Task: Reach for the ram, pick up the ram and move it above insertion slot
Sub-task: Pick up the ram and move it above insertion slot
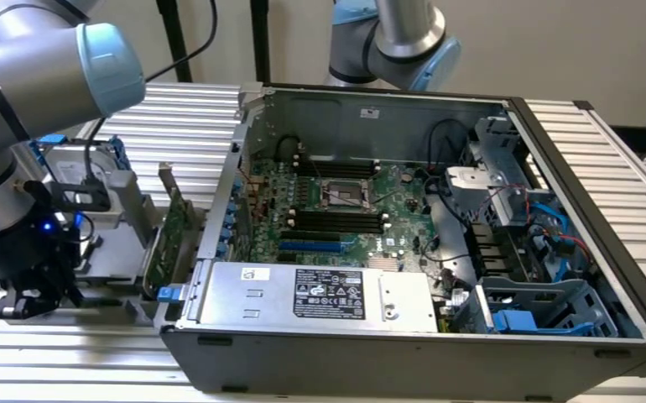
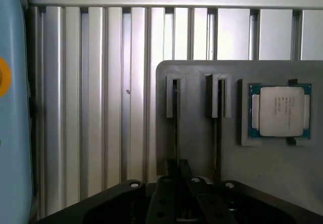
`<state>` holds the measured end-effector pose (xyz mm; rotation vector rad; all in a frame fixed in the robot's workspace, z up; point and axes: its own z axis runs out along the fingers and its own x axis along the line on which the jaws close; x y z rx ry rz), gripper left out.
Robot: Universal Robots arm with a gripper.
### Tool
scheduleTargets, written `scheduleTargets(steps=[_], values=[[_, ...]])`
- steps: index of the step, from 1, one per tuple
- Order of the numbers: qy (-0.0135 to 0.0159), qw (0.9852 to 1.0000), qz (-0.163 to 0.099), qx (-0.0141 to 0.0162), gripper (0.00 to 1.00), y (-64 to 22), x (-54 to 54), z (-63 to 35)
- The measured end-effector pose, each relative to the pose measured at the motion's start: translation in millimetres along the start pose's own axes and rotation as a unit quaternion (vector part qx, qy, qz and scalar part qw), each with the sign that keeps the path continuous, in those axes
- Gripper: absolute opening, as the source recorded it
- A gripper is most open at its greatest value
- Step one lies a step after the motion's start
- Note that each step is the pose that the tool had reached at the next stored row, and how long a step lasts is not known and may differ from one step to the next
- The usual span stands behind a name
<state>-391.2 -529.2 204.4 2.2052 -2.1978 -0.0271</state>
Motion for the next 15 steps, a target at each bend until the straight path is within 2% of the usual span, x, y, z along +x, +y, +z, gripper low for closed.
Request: scheduleTargets(steps=[3,6,10,15], values=[[0.0000,1.0000,0.000,-0.0007,0.13,0.1,0.1,-6.1],[0.0000,1.0000,0.000,-0.0018,0.13,0.3,0.1,-16.4],[0.0000,1.0000,0.000,-0.0036,0.13,0.3,0.3,-34.6],[0.0000,1.0000,0.000,-0.0042,0.13,-1.4,0.5,-57.0]])
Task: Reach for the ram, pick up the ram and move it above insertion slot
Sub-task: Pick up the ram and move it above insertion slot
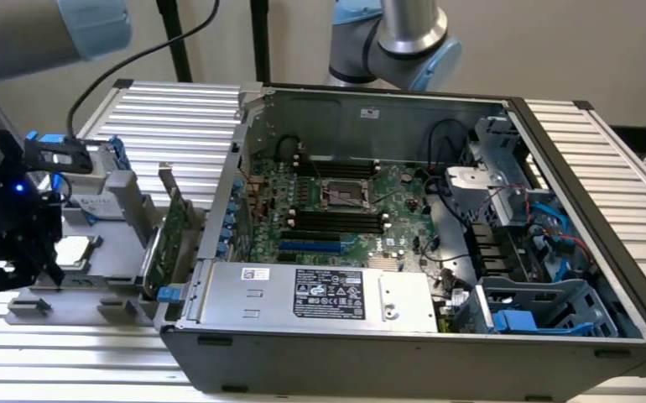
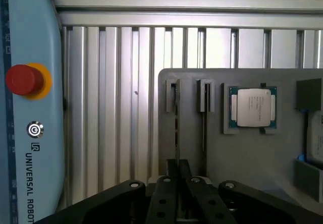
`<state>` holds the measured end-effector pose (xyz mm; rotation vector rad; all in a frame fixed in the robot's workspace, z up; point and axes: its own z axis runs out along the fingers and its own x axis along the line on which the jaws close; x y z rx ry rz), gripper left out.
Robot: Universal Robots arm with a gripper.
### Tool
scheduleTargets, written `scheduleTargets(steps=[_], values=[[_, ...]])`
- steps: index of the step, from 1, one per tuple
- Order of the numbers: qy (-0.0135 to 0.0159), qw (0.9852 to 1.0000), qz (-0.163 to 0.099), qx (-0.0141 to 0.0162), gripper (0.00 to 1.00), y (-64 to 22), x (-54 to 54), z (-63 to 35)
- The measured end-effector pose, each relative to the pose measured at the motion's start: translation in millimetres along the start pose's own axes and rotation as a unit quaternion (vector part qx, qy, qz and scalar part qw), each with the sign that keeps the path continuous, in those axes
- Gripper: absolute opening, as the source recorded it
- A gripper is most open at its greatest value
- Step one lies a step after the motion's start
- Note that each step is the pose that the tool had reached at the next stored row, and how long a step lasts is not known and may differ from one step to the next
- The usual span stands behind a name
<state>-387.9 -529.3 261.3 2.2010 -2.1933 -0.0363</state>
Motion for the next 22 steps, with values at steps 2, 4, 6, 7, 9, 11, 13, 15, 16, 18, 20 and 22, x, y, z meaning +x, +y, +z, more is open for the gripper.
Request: scheduleTargets(steps=[2,4,6,7,9,11,13,15,16,18,20,22], values=[[0.0000,1.0000,0.000,-0.0002,0.13,-1.9,0.0,-9.5],[0.0000,1.0000,0.000,-0.0004,0.13,-4.6,0.1,-18.5],[0.0000,1.0000,0.000,-0.0004,0.13,-8.3,0.2,-27.7],[0.0000,1.0000,0.000,-0.0005,0.13,-10.5,0.2,-32.3],[0.0000,1.0000,0.000,-0.0006,0.13,-16.1,0.3,-41.9],[-0.0001,1.0000,0.000,-0.0007,0.13,-22.6,0.3,-51.1],[0.0000,1.0000,0.000,-0.0010,0.13,-29.5,0.5,-60.5],[0.0000,1.0000,0.000,-0.0012,0.13,-36.4,0.6,-69.8],[0.0000,1.0000,0.000,-0.0013,0.13,-40.1,0.6,-74.7],[0.0000,1.0000,0.000,-0.0014,0.13,-47.4,0.8,-84.0],[-0.0001,1.0000,0.000,-0.0016,0.13,-54.8,0.8,-93.3],[-0.0001,1.0000,0.000,-0.0018,0.13,-62.9,0.9,-103.0]])
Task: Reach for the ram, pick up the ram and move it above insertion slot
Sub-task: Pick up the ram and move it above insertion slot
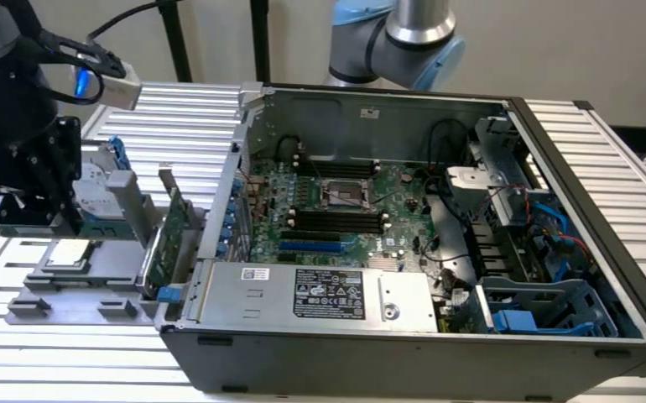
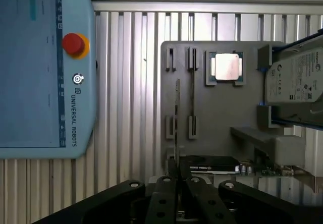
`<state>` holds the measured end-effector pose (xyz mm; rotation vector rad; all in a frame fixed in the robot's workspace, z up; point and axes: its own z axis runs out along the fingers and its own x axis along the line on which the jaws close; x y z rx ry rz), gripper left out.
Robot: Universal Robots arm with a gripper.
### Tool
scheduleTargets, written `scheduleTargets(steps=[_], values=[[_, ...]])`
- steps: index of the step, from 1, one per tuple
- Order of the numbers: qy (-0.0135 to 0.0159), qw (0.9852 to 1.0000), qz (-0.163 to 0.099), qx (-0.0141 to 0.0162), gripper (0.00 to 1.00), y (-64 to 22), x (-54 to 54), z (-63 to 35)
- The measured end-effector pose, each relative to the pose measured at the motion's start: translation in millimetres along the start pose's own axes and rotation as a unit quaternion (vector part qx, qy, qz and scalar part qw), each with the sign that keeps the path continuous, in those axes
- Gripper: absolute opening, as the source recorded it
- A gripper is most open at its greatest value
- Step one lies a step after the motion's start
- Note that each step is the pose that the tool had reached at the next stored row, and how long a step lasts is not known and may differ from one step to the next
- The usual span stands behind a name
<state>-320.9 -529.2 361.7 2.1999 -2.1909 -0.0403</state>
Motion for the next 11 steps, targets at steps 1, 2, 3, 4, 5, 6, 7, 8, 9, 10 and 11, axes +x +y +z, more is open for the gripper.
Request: scheduleTargets(steps=[1,2,3,4,5,6,7,8,9,10,11], values=[[0.0000,1.0000,0.000,-0.0001,0.13,-4.0,0.0,-4.7],[0.0000,1.0000,0.000,-0.0002,0.13,-8.2,0.1,-9.4],[0.0000,1.0000,0.000,-0.0003,0.13,-12.5,0.2,-14.1],[0.0000,1.0000,0.000,-0.0004,0.13,-16.9,0.2,-18.9],[-0.0001,1.0000,0.000,-0.0005,0.13,-21.2,0.3,-23.6],[0.0000,1.0000,0.000,-0.0007,0.13,-25.4,0.3,-28.2],[-0.0001,1.0000,0.000,-0.0007,0.13,-29.8,0.4,-33.0],[-0.0001,1.0000,0.000,-0.0009,0.13,-34.1,0.4,-37.6],[0.0000,1.0000,0.000,-0.0010,0.13,-38.7,0.5,-42.6],[-0.0001,1.0000,0.000,-0.0012,0.13,-42.9,0.5,-47.3],[-0.0001,1.0000,0.000,-0.0013,0.13,-47.2,0.6,-52.0]])
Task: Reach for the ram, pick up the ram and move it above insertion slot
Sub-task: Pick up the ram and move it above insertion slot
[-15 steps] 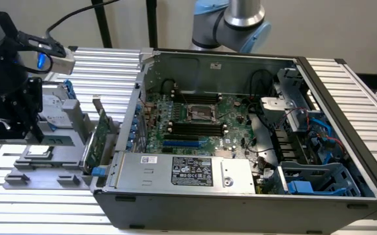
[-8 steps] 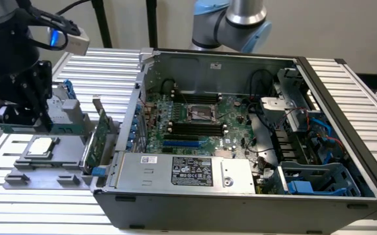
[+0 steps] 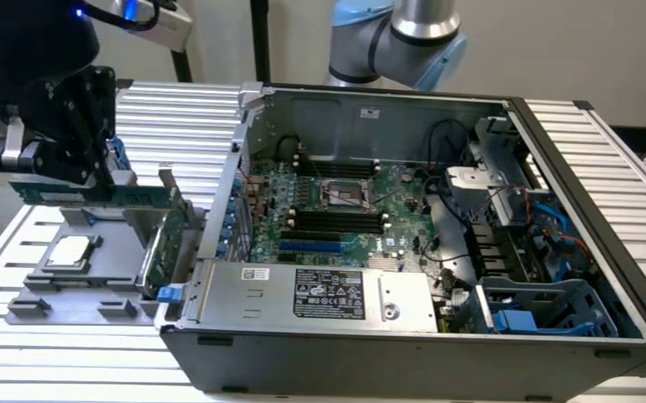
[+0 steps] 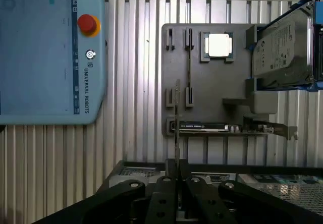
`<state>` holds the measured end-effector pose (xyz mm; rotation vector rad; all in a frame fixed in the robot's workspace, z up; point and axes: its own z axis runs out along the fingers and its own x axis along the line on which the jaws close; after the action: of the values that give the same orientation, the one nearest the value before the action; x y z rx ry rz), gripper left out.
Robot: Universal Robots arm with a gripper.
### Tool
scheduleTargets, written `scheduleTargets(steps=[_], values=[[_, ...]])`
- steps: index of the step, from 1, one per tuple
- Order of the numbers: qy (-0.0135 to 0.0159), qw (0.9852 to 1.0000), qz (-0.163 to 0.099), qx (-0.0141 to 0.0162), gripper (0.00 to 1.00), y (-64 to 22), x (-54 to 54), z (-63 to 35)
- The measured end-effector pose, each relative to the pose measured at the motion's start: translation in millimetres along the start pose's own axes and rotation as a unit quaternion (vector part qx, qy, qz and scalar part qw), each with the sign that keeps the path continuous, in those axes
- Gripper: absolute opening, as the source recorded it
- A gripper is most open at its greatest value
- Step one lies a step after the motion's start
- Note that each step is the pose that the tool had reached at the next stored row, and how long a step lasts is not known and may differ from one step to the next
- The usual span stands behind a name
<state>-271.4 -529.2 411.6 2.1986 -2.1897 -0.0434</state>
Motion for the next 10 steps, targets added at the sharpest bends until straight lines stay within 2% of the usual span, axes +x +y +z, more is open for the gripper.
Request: scheduleTargets(steps=[5,10], values=[[0.0001,1.0000,0.000,-0.0014,0.13,-21.8,0.2,-21.4],[0.0000,1.0000,0.000,-0.0017,0.13,-44.0,-0.7,-31.6]])
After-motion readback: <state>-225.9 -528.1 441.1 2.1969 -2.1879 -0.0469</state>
